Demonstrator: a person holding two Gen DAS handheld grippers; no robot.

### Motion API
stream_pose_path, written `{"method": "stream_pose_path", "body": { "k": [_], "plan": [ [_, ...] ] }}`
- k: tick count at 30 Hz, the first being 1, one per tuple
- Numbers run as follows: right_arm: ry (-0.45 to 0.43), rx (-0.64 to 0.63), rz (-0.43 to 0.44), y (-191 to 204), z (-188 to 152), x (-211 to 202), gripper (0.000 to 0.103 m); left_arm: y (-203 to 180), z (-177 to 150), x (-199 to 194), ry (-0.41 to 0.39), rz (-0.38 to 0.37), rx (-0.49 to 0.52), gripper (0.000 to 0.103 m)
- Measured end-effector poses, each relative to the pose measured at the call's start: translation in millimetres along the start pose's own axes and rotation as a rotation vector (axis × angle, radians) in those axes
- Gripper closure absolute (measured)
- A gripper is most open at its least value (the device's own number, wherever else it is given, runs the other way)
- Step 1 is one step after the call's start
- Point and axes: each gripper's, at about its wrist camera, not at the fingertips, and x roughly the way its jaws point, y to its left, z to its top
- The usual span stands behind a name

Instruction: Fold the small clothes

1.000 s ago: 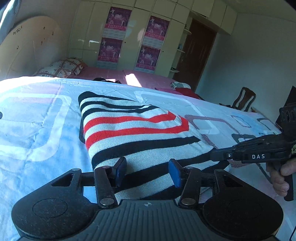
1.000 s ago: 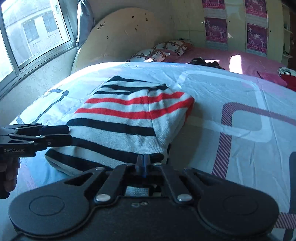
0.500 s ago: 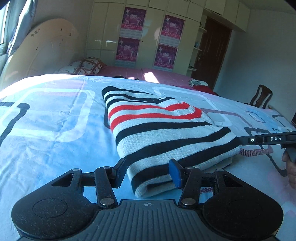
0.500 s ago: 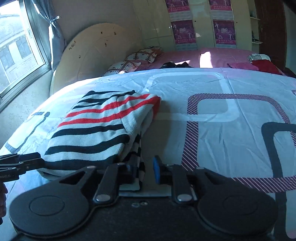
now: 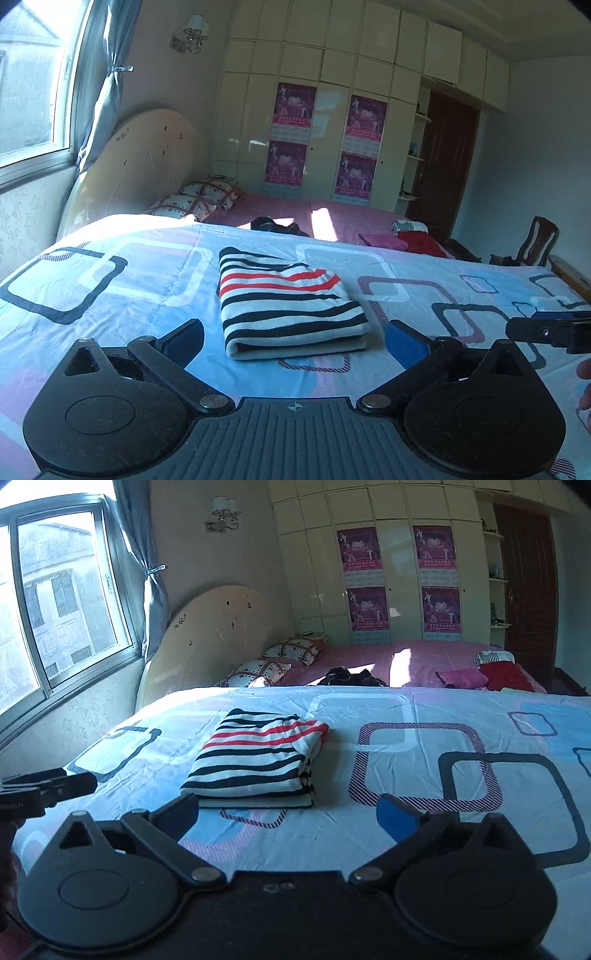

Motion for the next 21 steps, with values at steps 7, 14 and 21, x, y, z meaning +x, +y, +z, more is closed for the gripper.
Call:
{"method": "stream_pose_path", "body": {
  "k": [7, 14, 21],
  "plan": [
    [-0.010, -0.041, -0.060, 12.1, -22.3, -60.8, 0.000, -38.2, -15.6, -79.9, -0.034, 0.009, 0.024, 0.000],
    [-0.047, -0.071, -0.097, 24.1, -33.0, -105.3, 0.000, -60.3, -22.9, -134.0, -0.082, 0.005, 0.046, 0.000],
    [-0.091, -0.105, -0.108, 41.6, -38.1, -130.1, 0.000, -62.9, -23.2, -163.8, -0.120, 0.015, 0.017, 0.000]
  ]
}}
